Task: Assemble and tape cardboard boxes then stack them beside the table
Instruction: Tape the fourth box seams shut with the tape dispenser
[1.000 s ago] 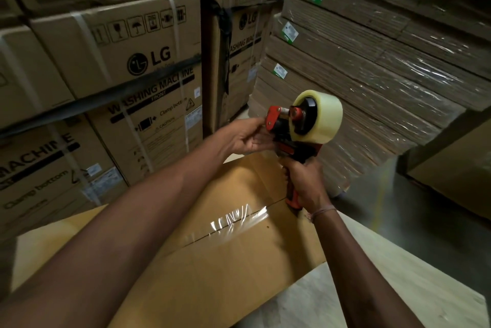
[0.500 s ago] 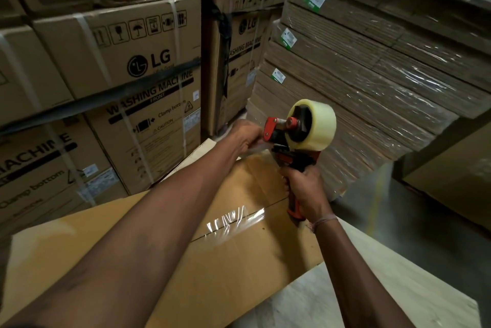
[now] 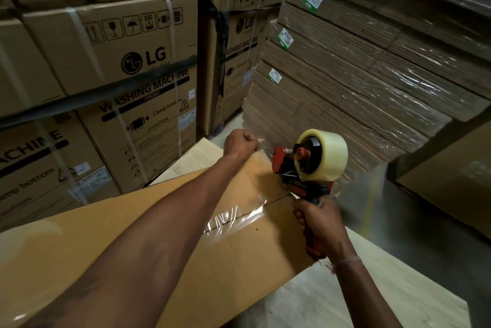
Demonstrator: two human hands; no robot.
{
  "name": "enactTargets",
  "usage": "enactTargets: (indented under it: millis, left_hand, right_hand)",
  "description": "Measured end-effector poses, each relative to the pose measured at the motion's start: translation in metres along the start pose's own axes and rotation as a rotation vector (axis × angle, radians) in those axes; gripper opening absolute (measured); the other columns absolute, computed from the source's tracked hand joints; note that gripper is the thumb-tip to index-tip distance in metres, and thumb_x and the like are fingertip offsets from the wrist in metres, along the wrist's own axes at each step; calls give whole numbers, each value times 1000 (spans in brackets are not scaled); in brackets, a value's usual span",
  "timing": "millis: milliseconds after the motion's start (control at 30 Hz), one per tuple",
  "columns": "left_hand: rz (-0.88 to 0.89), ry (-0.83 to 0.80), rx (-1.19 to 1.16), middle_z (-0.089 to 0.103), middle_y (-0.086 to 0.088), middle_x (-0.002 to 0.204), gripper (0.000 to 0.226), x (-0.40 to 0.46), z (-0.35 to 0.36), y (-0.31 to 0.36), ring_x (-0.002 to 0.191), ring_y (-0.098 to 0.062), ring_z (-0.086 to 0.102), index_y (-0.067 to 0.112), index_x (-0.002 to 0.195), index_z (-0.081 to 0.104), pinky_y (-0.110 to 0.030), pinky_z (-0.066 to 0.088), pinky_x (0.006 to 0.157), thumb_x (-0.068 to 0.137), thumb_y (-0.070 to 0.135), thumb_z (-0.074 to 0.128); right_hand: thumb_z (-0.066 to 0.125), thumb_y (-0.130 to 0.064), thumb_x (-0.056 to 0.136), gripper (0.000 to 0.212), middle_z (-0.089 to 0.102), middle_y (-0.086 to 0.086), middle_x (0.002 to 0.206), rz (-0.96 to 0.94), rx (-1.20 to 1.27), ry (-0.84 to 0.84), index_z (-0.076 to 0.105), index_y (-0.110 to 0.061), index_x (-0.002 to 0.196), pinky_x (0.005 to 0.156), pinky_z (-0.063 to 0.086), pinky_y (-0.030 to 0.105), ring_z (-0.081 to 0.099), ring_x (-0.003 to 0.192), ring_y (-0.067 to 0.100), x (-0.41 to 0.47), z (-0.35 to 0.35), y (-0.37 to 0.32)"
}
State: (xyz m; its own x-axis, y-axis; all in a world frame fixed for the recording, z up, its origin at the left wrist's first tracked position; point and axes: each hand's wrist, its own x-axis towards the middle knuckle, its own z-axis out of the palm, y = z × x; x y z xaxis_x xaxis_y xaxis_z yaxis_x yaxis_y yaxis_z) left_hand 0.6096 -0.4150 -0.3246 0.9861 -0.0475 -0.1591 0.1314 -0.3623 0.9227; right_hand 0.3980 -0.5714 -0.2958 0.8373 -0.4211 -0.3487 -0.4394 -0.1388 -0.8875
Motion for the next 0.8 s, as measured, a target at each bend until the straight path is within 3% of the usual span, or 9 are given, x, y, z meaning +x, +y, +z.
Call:
enactTargets:
  millis: [133,267,367,433,500,567,600,700,800]
  left_hand:
    - [-72,-64,114,76,-3,97,24,8,0,-4,92,-23,70,11,86,79,-37,59,83,82,34,86]
    - [-242,-143,221,74,-15,108,53,15,1,3,98,-31,71,4,111,72,-37,58,79,75,37,91]
    - [-256,-221,138,64,-21,134,43,15,4,5,70,-18,56,-4,133,61,-14,45,43,97,16,72]
    - [-223,-192,146,57,-25,145,40,13,2,8,61,-15,43,-7,141,55,-15,38,33,104,8,58]
    - [-215,-168,95,59,-26,142,38,18,4,1,64,-18,48,-6,139,59,-16,45,40,104,8,58]
    - [-155,-122,143,68,-22,128,29,14,3,0,81,-25,62,0,127,69,-23,58,67,100,12,64]
    - [-85,-86,211,72,-16,118,22,12,2,-2,91,-25,65,5,117,73,-31,57,77,99,15,65]
    - [112,-37,283,73,-6,92,30,0,-1,-4,93,-25,68,9,96,75,-32,44,73,104,32,57]
    - [250,-50,392,70,-3,86,46,-14,-6,-3,85,-24,65,11,95,74,-32,44,70,98,55,60]
  right_hand:
    - [71,-11,89,9,56,12,73,-18,4,3,63,-6,90,56,38,37,47,63,24,0,1,1]
    - [70,-8,89,24,55,10,71,-27,18,22,62,7,105,49,38,31,48,58,20,-1,5,2]
    - [72,-11,88,19,55,11,74,-15,25,21,63,2,98,49,37,31,47,59,19,1,5,3]
    - [73,-13,87,13,55,10,74,2,40,21,62,-8,91,48,37,30,46,57,17,1,6,3]
    - [73,-12,87,12,55,9,73,16,46,29,62,-11,92,47,38,30,46,55,16,2,6,3]
    - [73,-12,87,12,55,9,73,19,40,38,62,-12,91,47,38,29,47,56,16,2,6,3]
    - [73,-11,87,12,55,8,73,19,34,37,61,-13,90,48,38,30,46,57,16,2,6,2]
    - [73,-13,85,11,57,9,73,18,-20,39,62,-13,88,51,40,31,48,60,19,1,5,2]
    - [72,-12,85,14,57,9,74,21,-44,60,63,-5,93,51,40,32,49,63,21,-1,6,0]
